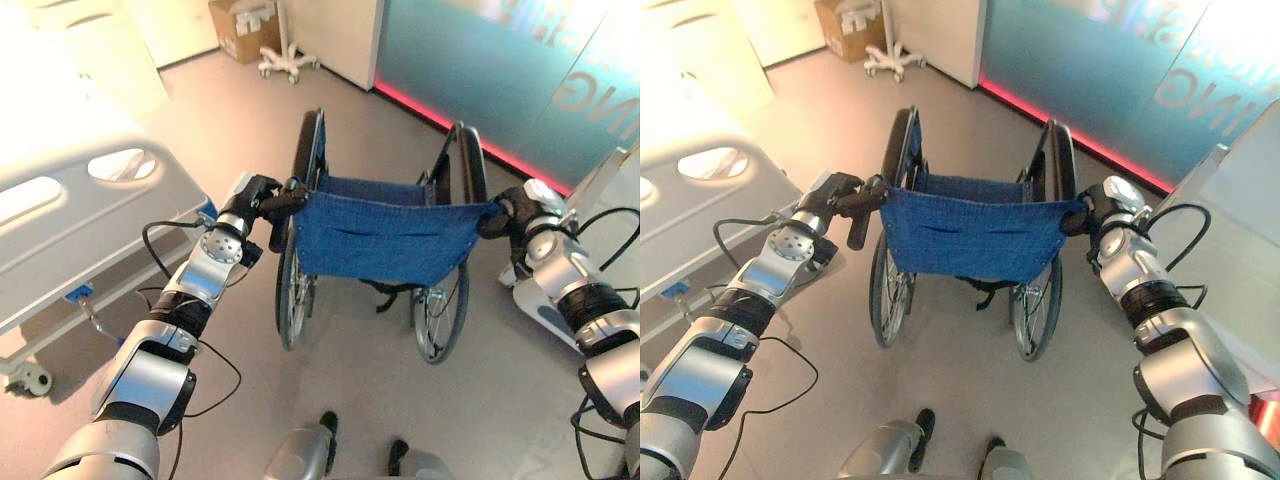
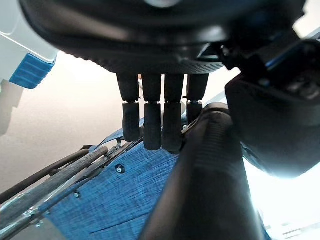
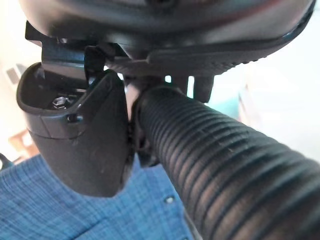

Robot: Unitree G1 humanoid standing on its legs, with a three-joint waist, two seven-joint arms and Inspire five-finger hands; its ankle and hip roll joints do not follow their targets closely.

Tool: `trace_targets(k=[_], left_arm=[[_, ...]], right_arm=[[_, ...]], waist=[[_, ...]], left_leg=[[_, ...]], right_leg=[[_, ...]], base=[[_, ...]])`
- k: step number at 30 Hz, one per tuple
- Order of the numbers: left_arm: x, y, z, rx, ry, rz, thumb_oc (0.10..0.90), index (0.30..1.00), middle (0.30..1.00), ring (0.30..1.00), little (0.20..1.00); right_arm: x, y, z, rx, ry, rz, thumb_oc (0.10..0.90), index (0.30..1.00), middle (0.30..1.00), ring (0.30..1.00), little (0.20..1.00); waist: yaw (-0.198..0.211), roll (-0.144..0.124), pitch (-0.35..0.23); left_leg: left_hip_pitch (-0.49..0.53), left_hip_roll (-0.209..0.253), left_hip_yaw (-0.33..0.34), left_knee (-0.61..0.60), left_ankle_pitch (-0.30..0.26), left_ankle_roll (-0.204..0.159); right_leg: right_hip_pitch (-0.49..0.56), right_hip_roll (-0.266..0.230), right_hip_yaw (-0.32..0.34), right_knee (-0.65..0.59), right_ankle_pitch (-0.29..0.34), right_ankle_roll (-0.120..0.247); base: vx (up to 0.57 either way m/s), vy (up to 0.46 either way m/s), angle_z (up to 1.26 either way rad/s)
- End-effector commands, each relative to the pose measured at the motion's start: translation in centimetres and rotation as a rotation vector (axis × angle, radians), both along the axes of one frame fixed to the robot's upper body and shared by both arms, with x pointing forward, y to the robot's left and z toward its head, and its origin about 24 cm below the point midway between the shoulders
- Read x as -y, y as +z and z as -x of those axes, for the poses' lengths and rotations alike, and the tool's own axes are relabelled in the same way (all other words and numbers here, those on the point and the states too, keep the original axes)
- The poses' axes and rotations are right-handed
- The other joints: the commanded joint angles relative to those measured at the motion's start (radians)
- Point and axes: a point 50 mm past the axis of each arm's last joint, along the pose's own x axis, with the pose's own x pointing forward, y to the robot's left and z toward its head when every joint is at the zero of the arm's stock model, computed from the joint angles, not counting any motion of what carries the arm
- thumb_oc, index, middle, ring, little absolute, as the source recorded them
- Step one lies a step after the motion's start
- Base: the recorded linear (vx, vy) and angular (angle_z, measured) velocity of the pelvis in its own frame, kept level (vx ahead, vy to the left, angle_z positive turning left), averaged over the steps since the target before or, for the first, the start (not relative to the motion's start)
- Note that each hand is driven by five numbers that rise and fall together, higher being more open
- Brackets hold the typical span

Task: Push the wheelchair next to the bed

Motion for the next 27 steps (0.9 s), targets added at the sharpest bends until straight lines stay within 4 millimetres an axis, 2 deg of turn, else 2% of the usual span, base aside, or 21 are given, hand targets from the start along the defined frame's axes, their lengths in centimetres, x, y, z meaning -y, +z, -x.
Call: trace_targets(k=[1, 2, 3, 4, 5, 6, 8, 9, 11, 14, 15, 17, 18, 20, 21, 22, 23, 26, 27], left_arm=[[0.0, -4.8, 1.8, -0.177, -0.104, -0.222, 0.400, 0.300, 0.300, 0.300, 0.300], [0.0, -4.6, 1.7, -0.169, -0.103, -0.225, 0.400, 0.300, 0.300, 0.300, 0.300], [-0.2, -4.1, 1.5, -0.158, -0.089, -0.233, 0.400, 0.300, 0.300, 0.300, 0.300], [-0.3, -4.3, 1.6, -0.163, -0.077, -0.225, 0.400, 0.300, 0.300, 0.300, 0.300], [-0.4, -5.2, 2.0, -0.189, -0.055, -0.195, 0.400, 0.300, 0.300, 0.300, 0.300], [-0.4, -5.3, 2.0, -0.192, -0.055, -0.193, 0.400, 0.300, 0.300, 0.300, 0.300], [0.2, -6.6, 2.8, -0.224, -0.068, -0.201, 0.400, 0.300, 0.300, 0.300, 0.300], [0.3, -6.8, 3.0, -0.227, -0.068, -0.195, 0.400, 0.300, 0.300, 0.300, 0.300], [1.2, -7.2, 2.9, -0.242, -0.091, -0.172, 0.400, 0.300, 0.300, 0.300, 0.300], [2.1, -7.4, 2.7, -0.240, -0.110, -0.166, 0.400, 0.300, 0.300, 0.300, 0.300], [2.7, -7.3, 2.5, -0.236, -0.128, -0.152, 0.400, 0.300, 0.300, 0.300, 0.300], [3.2, -7.3, 2.3, -0.230, -0.141, -0.136, 0.400, 0.300, 0.300, 0.300, 0.300], [3.4, -7.3, 2.2, -0.226, -0.141, -0.127, 0.400, 0.300, 0.300, 0.300, 0.300], [3.6, -7.5, 2.3, -0.219, -0.135, -0.107, 0.400, 0.300, 0.300, 0.300, 0.300], [3.9, -7.6, 2.3, -0.208, -0.131, -0.104, 0.400, 0.300, 0.300, 0.300, 0.300], [4.0, -7.6, 2.3, -0.201, -0.130, -0.101, 0.400, 0.300, 0.300, 0.300, 0.300], [4.2, -7.5, 2.2, -0.191, -0.123, -0.092, 0.400, 0.300, 0.300, 0.300, 0.300], [3.9, -7.1, 2.0, -0.177, -0.103, -0.085, 0.400, 0.300, 0.300, 0.300, 0.300], [3.5, -7.1, 1.9, -0.183, -0.091, -0.085, 0.400, 0.300, 0.300, 0.300, 0.300]], right_arm=[[-7.3, 3.7, -1.7, 0.101, 0.328, 0.014, 0.400, 0.300, 0.300, 0.300, 0.300], [-7.3, 3.9, -1.7, 0.108, 0.328, 0.015, 0.400, 0.300, 0.300, 0.300, 0.300], [-7.4, 4.4, -1.7, 0.122, 0.334, 0.007, 0.400, 0.300, 0.300, 0.300, 0.300], [-7.3, 4.5, -1.7, 0.119, 0.342, 0.002, 0.400, 0.300, 0.300, 0.300, 0.300], [-7.5, 4.4, -1.6, 0.096, 0.359, -0.002, 0.400, 0.300, 0.300, 0.300, 0.300], [-7.5, 4.4, -1.6, 0.094, 0.360, -0.002, 0.400, 0.300, 0.300, 0.300, 0.300], [-7.4, 4.3, -1.1, 0.073, 0.369, 0.020, 0.400, 0.300, 0.300, 0.300, 0.300], [-7.1, 4.3, -1.0, 0.071, 0.369, 0.023, 0.400, 0.300, 0.300, 0.300, 0.300], [-6.5, 3.8, -1.0, 0.061, 0.346, 0.034, 0.400, 0.300, 0.300, 0.300, 0.300], [-5.9, 3.4, -1.1, 0.051, 0.308, 0.052, 0.400, 0.300, 0.300, 0.300, 0.300], [-5.5, 3.1, -1.2, 0.038, 0.282, 0.057, 0.400, 0.300, 0.300, 0.300, 0.300], [-5.1, 2.7, -1.2, 0.030, 0.264, 0.064, 0.400, 0.300, 0.300, 0.300, 0.300], [-5.0, 2.4, -1.2, 0.026, 0.255, 0.060, 0.400, 0.300, 0.300, 0.300, 0.300], [-5.3, 1.6, -1.4, 0.014, 0.246, 0.031, 0.400, 0.300, 0.300, 0.300, 0.300], [-5.5, 1.3, -1.5, 0.009, 0.242, 0.024, 0.400, 0.300, 0.300, 0.300, 0.300], [-5.6, 1.2, -1.5, 0.005, 0.237, 0.021, 0.400, 0.300, 0.300, 0.300, 0.300], [-5.6, 0.9, -1.6, -0.007, 0.229, 0.017, 0.400, 0.300, 0.300, 0.300, 0.300], [-6.1, 0.8, -1.8, -0.008, 0.227, 0.000, 0.400, 0.300, 0.300, 0.300, 0.300], [-6.4, 0.8, -1.8, -0.009, 0.233, -0.003, 0.400, 0.300, 0.300, 0.300, 0.300]], waist=[[0.037, -0.095, 0.036], [0.034, -0.097, 0.038], [0.031, -0.097, 0.043], [0.033, -0.098, 0.041], [0.031, -0.101, 0.037], [0.030, -0.099, 0.037], [0.004, -0.089, 0.033], [-0.004, -0.085, 0.032], [-0.030, -0.065, 0.028], [-0.057, -0.054, 0.021], [-0.075, -0.044, 0.009], [-0.088, -0.039, 0.003], [-0.092, -0.039, 0.000], [-0.070, -0.040, 0.010], [-0.061, -0.040, 0.010], [-0.057, -0.040, 0.012], [-0.044, -0.035, 0.019], [-0.008, -0.017, 0.034], [0.009, -0.004, 0.036]], left_leg=[[-0.006, 0.043, 0.154, 0.120, -0.207, -0.005], [-0.011, 0.049, 0.146, 0.126, -0.211, -0.008], [-0.027, 0.081, 0.133, 0.141, -0.209, -0.011], [-0.017, 0.112, 0.144, 0.145, -0.207, -0.021], [0.018, 0.170, 0.170, 0.122, -0.183, -0.042], [0.022, 0.175, 0.170, 0.119, -0.180, -0.043], [0.061, 0.243, 0.230, 0.082, -0.114, -0.063], [0.067, 0.259, 0.247, 0.072, -0.091, -0.068], [0.081, 0.293, 0.281, 0.033, -0.004, -0.083], [0.097, 0.321, 0.337, 0.018, 0.049, -0.094], [0.118, 0.339, 0.370, 0.005, 0.084, -0.104], [0.120, 0.350, 0.389, 0.025, 0.110, -0.109], [0.120, 0.342, 0.387, 0.040, 0.109, -0.108], [0.117, 0.259, 0.349, 0.049, 0.053, -0.087], [0.101, 0.222, 0.357, 0.041, 0.042, -0.078], [0.094, 0.207, 0.364, 0.038, 0.038, -0.075], [0.060, 0.165, 0.382, 0.028, 0.034, -0.072], [-0.050, 0.083, 0.398, 0.009, 0.064, -0.072], [-0.086, 0.063, 0.401, -0.019, 0.099, -0.078]], right_leg=[[-0.152, -0.147, 0.106, 0.089, 0.209, 0.034], [-0.160, -0.142, 0.114, 0.106, 0.203, 0.034], [-0.183, -0.119, 0.105, 0.191, 0.144, 0.032], [-0.187, -0.127, 0.057, 0.214, 0.125, 0.038], [-0.175, -0.124, -0.006, 0.224, 0.095, 0.030], [-0.173, -0.122, -0.009, 0.227, 0.091, 0.028], [-0.165, -0.103, -0.062, 0.261, 0.053, -0.009], [-0.155, -0.095, -0.074, 0.254, 0.049, -0.019], [-0.123, -0.055, -0.097, 0.242, 0.022, -0.049], [-0.096, -0.032, -0.124, 0.237, 0.000, -0.073], [-0.090, -0.017, -0.136, 0.243, -0.017, -0.088], [-0.083, -0.001, -0.143, 0.245, -0.030, -0.103], [-0.075, 0.005, -0.145, 0.242, -0.034, -0.109], [-0.031, 0.028, -0.124, 0.225, -0.034, -0.108], [-0.008, 0.042, -0.123, 0.208, -0.034, -0.109], [0.004, 0.048, -0.124, 0.201, -0.036, -0.110], [0.034, 0.065, -0.124, 0.188, -0.045, -0.112], [0.091, 0.118, -0.097, 0.173, -0.071, -0.122], [0.113, 0.148, -0.086, 0.173, -0.084, -0.127]], base=[[0.19, -0.509, 0.54], [0.25, -0.719, 0.82], [0.17, -0.479, 0.89], [0.35, -0.660, 0.96], [0.28, -0.420, 0.74], [0.38, -0.446, 0.75], [0.33, -0.346, 0.82], [0.30, -0.408, 0.76], [0.22, -0.378, 0.82], [0.17, -0.286, 0.97], [0.15, -0.246, 0.91], [0.13, -0.230, 0.97], [0.18, -0.237, 0.58], [0.25, -0.237, -0.03], [0.23, -0.178, 0.06], [0.24, -0.125, 0.23], [0.21, -0.084, 0.10], [0.27, -0.096, -0.25], [0.44, -0.118, -0.44]])
